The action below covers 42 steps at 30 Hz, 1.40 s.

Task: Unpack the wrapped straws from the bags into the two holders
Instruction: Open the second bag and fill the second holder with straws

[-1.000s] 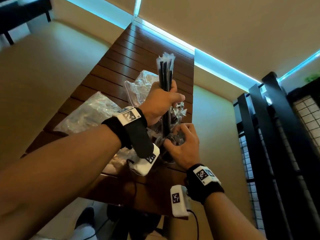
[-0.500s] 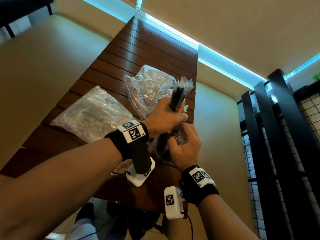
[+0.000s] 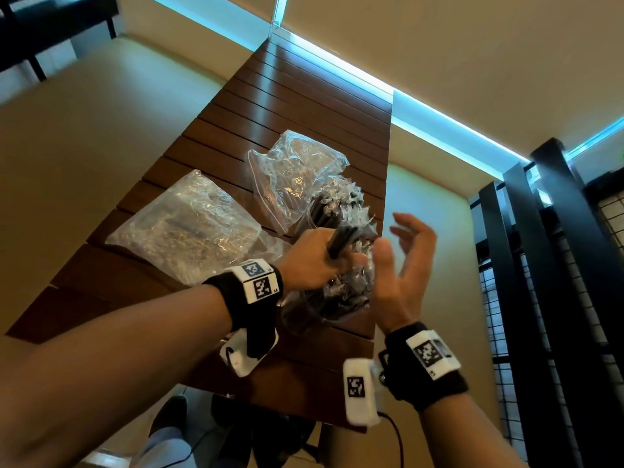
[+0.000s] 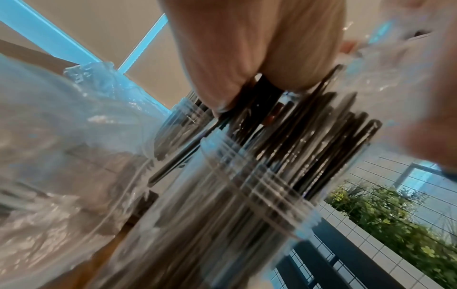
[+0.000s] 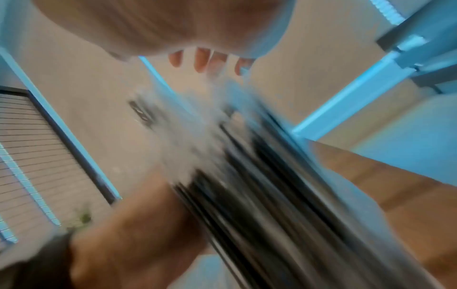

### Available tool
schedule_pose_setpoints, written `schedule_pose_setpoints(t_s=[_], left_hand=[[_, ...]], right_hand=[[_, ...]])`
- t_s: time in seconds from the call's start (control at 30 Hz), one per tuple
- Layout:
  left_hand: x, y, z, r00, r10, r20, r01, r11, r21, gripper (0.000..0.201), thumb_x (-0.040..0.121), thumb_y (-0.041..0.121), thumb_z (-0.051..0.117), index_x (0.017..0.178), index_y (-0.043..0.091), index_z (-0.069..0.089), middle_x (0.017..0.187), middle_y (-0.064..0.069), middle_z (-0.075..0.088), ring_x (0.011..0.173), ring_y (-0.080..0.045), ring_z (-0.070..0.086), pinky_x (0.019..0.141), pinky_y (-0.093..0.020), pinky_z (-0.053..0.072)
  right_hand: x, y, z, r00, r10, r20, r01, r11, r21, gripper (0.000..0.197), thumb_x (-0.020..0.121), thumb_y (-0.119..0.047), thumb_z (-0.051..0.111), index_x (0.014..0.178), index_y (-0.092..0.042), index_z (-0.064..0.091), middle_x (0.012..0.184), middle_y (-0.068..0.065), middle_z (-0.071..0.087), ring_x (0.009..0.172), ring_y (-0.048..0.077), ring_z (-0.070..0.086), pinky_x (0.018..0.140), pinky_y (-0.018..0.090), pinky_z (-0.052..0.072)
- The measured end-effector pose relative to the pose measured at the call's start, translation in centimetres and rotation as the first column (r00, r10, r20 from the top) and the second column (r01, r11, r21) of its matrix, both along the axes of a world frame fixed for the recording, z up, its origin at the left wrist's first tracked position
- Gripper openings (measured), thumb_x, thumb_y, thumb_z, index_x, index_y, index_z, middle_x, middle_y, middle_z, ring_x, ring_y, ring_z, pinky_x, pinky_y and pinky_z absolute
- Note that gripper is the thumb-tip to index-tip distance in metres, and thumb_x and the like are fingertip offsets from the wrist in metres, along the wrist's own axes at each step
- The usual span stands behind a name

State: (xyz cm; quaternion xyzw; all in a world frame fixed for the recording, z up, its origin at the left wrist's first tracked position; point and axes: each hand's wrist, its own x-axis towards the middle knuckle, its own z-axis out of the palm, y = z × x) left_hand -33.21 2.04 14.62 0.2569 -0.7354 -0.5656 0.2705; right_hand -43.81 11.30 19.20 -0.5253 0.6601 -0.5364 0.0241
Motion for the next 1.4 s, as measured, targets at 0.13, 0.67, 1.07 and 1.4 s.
schedule_pose_setpoints(t_s=[0.13, 0.67, 1.07, 1.4], left_hand=[[0.1, 0.2, -0.5, 0.997, 0.066, -0.032, -0.062, 0.991, 0.114, 0.039, 0.073, 0.052, 0.072, 0.074, 0.015, 0.058, 0.072, 0.000, 0.061, 0.068, -0.018, 0.060, 0.070, -0.037, 0.049], [1.3, -0.9, 6.1, 0.967, 0.051, -0.251, 0.028, 0.953, 0.300, 0.026, 0.082, 0.021, 0.079, 0.078, 0.016, 0.054, 0.073, -0.002, 0.056, 0.074, -0.020, 0.059, 0.085, -0.044, 0.054], [0.8, -0.5, 2.8, 0.979, 0.127, -0.162, -0.065, 0.939, 0.339, 0.055, 0.076, 0.055, 0.076, 0.068, 0.009, 0.048, 0.068, -0.017, 0.045, 0.066, -0.023, 0.050, 0.075, -0.051, 0.050], [2.1, -1.3, 4.4, 0.981, 0.084, -0.177, -0.029, 0.955, 0.294, 0.075, 0.045, 0.092, 0.062, 0.066, 0.023, 0.044, 0.065, 0.002, 0.042, 0.057, -0.010, 0.040, 0.058, -0.015, 0.043]], right_hand=[[0.6, -2.0, 4.4, 0.984, 0.068, -0.167, -0.077, 0.996, -0.050, 0.024, 0.092, -0.018, 0.056, 0.115, -0.012, 0.059, 0.114, 0.006, 0.057, 0.105, 0.012, 0.056, 0.089, 0.011, 0.041], [1.8, 1.9, -5.3, 0.955, 0.088, 0.284, -0.166, 0.950, 0.263, 0.094, 0.066, -0.034, 0.082, 0.142, -0.038, 0.028, 0.132, -0.015, 0.053, 0.115, -0.002, 0.058, 0.093, 0.019, 0.051], [1.6, 1.6, -5.6, 0.967, 0.057, 0.247, -0.116, 0.966, 0.232, 0.070, 0.068, -0.025, 0.077, 0.126, -0.033, 0.038, 0.111, -0.010, 0.064, 0.093, -0.008, 0.064, 0.074, 0.005, 0.048], [1.0, 1.2, -6.2, 0.968, 0.086, 0.236, -0.142, 0.963, 0.230, 0.070, 0.068, -0.025, 0.079, 0.125, -0.029, 0.039, 0.110, -0.011, 0.064, 0.094, -0.005, 0.066, 0.075, 0.009, 0.051]])
